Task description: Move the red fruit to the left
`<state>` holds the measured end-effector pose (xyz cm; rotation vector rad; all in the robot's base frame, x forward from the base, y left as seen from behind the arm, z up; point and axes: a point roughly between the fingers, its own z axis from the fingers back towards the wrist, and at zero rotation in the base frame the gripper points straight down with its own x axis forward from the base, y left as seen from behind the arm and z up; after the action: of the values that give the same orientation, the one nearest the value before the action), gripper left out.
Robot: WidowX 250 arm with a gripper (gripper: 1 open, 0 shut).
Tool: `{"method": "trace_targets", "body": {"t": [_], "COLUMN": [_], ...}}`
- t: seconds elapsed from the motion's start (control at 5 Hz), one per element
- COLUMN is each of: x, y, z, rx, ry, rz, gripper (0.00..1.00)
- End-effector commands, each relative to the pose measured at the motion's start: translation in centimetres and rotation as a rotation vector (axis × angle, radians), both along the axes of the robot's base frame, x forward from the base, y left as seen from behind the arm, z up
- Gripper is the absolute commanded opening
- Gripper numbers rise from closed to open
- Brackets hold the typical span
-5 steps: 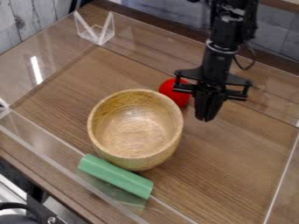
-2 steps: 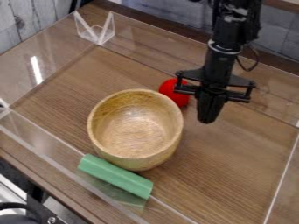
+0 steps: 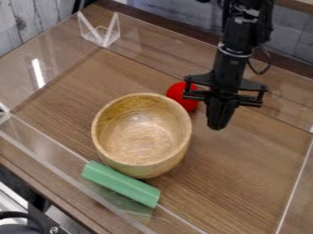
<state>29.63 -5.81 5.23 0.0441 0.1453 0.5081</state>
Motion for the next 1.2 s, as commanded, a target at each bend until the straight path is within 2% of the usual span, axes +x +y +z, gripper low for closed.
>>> {"method": "trace_targets", "body": {"t": [0.0, 0.2, 0.4, 0.6, 0.8, 1.0], "x": [0.7, 1.0, 1.2, 1.4, 1.9, 2.0], "y": [-0.7, -0.8, -0.9, -0.1, 0.0, -0.3], "z": [1.8, 0.9, 0.1, -0.7, -0.9, -0.9], "rx": [-0.014, -0.010, -0.005, -0.007, -0.007, -0.008], "ry": [-0.077, -0.074, -0.069, -0.081, -0.091, -0.091], "rz": [0.023, 0.057, 0.091, 0.077, 0.092, 0.090], "gripper": [0.00, 0.00, 1.00, 1.00, 0.00, 0.00]}}
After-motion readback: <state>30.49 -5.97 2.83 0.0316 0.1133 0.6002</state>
